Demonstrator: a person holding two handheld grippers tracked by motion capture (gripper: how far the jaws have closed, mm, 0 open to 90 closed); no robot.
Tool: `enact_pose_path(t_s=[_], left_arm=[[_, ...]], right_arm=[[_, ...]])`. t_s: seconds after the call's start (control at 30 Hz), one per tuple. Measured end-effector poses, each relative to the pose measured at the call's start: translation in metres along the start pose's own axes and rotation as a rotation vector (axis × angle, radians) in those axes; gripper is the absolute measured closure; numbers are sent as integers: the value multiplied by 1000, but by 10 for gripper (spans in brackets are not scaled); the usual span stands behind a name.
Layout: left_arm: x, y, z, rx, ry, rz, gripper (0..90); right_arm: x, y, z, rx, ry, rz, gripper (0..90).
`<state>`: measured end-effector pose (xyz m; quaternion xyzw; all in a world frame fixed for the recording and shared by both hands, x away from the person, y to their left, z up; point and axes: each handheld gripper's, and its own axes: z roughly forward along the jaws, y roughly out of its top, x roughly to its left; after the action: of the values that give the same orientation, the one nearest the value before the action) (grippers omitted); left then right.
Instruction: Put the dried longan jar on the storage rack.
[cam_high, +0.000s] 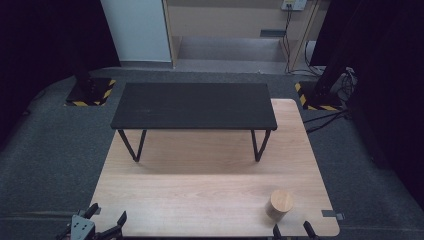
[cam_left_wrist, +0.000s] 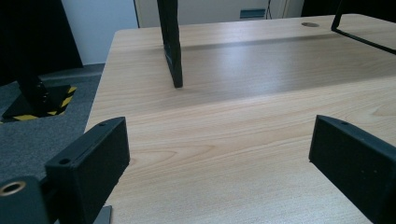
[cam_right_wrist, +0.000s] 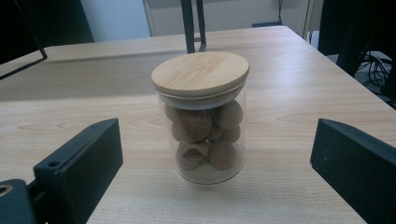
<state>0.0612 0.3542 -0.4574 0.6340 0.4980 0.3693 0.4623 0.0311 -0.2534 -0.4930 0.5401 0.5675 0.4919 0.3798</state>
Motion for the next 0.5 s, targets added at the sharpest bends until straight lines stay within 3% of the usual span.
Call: enact_pose_path(t_s=[0.5], left_arm=[[-1, 0, 0, -1, -7, 0, 38]], right_arm=[[1, -3, 6, 10, 2, -11, 21]])
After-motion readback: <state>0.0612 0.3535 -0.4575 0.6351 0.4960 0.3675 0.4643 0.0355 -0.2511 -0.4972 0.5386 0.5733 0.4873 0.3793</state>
